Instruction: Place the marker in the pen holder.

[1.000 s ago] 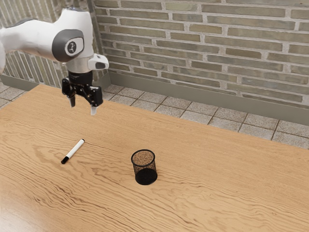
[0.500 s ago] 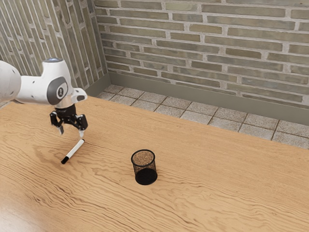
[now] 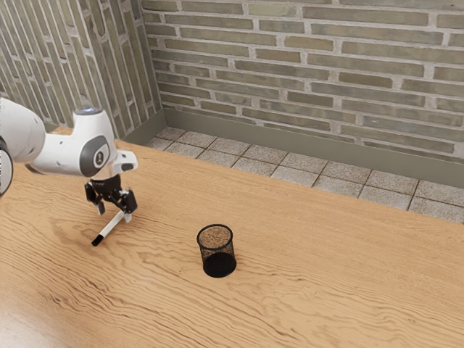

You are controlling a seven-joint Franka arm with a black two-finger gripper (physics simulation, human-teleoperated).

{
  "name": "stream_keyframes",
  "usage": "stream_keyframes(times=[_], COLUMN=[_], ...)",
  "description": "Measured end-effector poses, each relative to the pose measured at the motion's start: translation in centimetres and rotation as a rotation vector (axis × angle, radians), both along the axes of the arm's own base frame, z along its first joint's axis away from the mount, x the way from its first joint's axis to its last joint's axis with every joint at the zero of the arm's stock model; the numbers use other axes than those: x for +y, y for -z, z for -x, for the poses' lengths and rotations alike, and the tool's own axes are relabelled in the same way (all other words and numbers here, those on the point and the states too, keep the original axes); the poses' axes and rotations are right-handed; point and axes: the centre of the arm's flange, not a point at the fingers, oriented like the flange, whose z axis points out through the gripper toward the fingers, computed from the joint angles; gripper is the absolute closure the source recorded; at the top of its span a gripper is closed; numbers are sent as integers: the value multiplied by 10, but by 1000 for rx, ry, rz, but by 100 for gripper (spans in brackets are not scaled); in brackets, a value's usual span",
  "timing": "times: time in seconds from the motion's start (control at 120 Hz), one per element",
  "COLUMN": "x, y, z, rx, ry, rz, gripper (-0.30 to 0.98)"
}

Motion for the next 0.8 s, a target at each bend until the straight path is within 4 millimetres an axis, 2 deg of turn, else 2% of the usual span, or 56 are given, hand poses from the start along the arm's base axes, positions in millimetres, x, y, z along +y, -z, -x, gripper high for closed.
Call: stream_keyframes(times=[0.083, 0.433, 0.633, 0.8], x=[-1, -1, 2, 3], y=[7, 15, 16, 9], z=[1, -3, -4, -12], rx=[2, -6, -11, -31], ry=[20, 78, 86, 87], rz=[2, 1, 1, -7], gripper=[0, 0, 0, 0])
